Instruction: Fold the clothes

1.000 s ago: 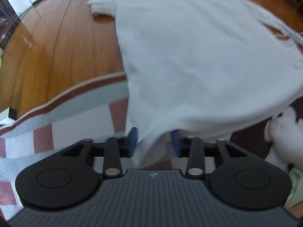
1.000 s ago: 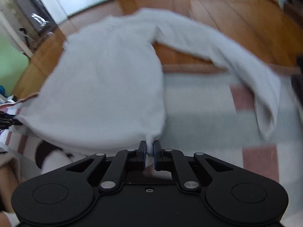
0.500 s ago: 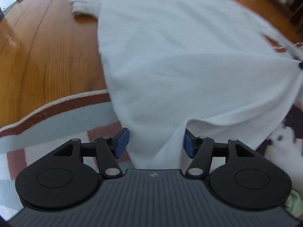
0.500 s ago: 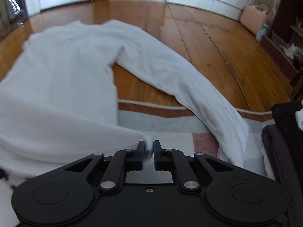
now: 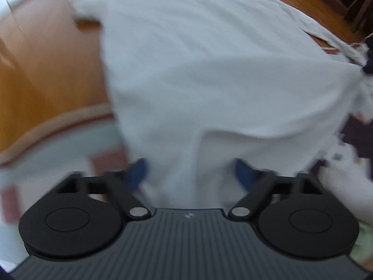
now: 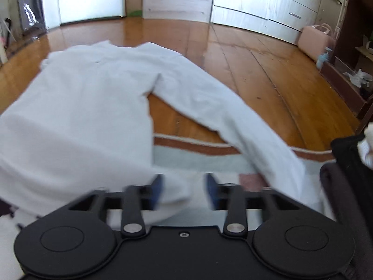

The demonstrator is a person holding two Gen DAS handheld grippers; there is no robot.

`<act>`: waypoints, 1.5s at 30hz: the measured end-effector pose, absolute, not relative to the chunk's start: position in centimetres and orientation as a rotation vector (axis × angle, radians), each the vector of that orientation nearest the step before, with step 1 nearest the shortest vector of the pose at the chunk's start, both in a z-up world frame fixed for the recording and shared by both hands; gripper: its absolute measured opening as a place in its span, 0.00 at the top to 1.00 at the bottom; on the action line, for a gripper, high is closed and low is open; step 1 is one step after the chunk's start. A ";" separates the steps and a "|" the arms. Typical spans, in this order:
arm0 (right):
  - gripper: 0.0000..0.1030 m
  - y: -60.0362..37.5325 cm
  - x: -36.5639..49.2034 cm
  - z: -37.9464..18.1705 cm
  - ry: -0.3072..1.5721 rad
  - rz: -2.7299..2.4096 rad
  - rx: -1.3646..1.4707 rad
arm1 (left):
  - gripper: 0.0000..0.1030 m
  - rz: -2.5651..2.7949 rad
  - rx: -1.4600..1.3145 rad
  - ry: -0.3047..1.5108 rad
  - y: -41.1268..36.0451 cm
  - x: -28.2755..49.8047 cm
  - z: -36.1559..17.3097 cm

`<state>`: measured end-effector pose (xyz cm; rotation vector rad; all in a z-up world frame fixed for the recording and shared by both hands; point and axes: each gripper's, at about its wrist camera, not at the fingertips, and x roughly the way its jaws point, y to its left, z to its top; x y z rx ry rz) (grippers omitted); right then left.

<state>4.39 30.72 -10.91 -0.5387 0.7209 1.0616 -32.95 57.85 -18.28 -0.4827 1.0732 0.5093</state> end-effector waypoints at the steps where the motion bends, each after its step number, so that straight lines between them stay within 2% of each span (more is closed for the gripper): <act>1: 0.36 30.1 3.9 -11.3 0.713 1.057 -0.535 | 0.09 0.520 -0.458 1.090 57.6 -32.8 -18.4; 2: 0.36 29.6 3.6 -11.8 0.715 1.059 -0.543 | 0.16 0.531 -0.433 1.107 57.4 -32.6 -18.6; 3: 0.36 29.1 3.6 -12.2 0.722 1.067 -0.554 | 0.36 0.546 -0.408 1.119 57.2 -32.5 -18.6; 6: 0.36 28.0 3.7 -13.0 0.712 1.074 -0.558 | 0.82 0.579 -0.398 1.069 57.3 -32.9 -17.5; 7: 0.36 27.8 3.8 -13.1 0.709 1.077 -0.542 | 0.84 0.584 -0.401 1.044 57.4 -33.1 -17.0; 11: 0.37 28.2 4.6 -13.5 0.696 1.126 -0.453 | 0.86 0.629 -0.321 0.988 56.7 -33.1 -15.5; 12: 0.41 28.6 4.8 -13.7 0.698 1.145 -0.435 | 0.86 0.639 -0.311 0.978 56.5 -33.2 -15.2; 13: 0.50 29.2 4.7 -14.2 0.709 1.154 -0.450 | 0.86 0.651 -0.300 0.967 56.4 -33.3 -15.0; 14: 0.87 29.8 4.6 -14.7 0.719 1.163 -0.465 | 0.88 0.660 -0.288 0.954 56.2 -33.5 -14.6; 15: 0.93 30.3 4.2 -14.6 0.730 1.145 -0.493 | 0.89 0.671 -0.273 0.940 56.1 -33.6 -14.2; 18: 0.93 29.5 3.0 -11.2 0.713 1.173 -0.425 | 0.90 0.702 -0.232 0.943 56.2 -34.8 -12.0; 21: 0.93 26.5 2.3 -7.4 0.782 1.269 -0.324 | 0.90 0.698 -0.241 1.019 57.2 -36.8 -10.8; 25: 0.93 25.1 0.7 -11.9 0.922 1.237 -0.538 | 0.91 0.679 -0.264 1.256 58.5 -38.2 -14.0; 28: 0.93 25.8 -0.6 -13.1 0.895 1.241 -0.650 | 0.91 0.671 -0.309 1.328 59.3 -38.5 -15.4; 31: 0.93 26.0 -1.0 -11.3 0.836 1.274 -0.607 | 0.95 0.669 -0.254 1.329 58.6 -38.1 -14.3; 33: 0.93 25.8 -0.5 -10.7 0.880 1.293 -0.547 | 0.95 0.690 -0.217 1.335 58.1 -37.9 -13.9; 37: 0.93 25.7 -1.9 -13.4 0.826 1.239 -0.791 | 0.95 0.737 -0.176 1.326 56.7 -38.3 -12.5; 41: 0.93 24.8 -0.9 -13.8 0.903 1.204 -0.649 | 0.95 0.719 -0.239 1.321 56.3 -38.9 -12.1; 45: 0.94 25.3 -0.9 -13.9 0.863 1.167 -0.677 | 0.95 0.724 -0.211 1.326 56.0 -39.3 -12.0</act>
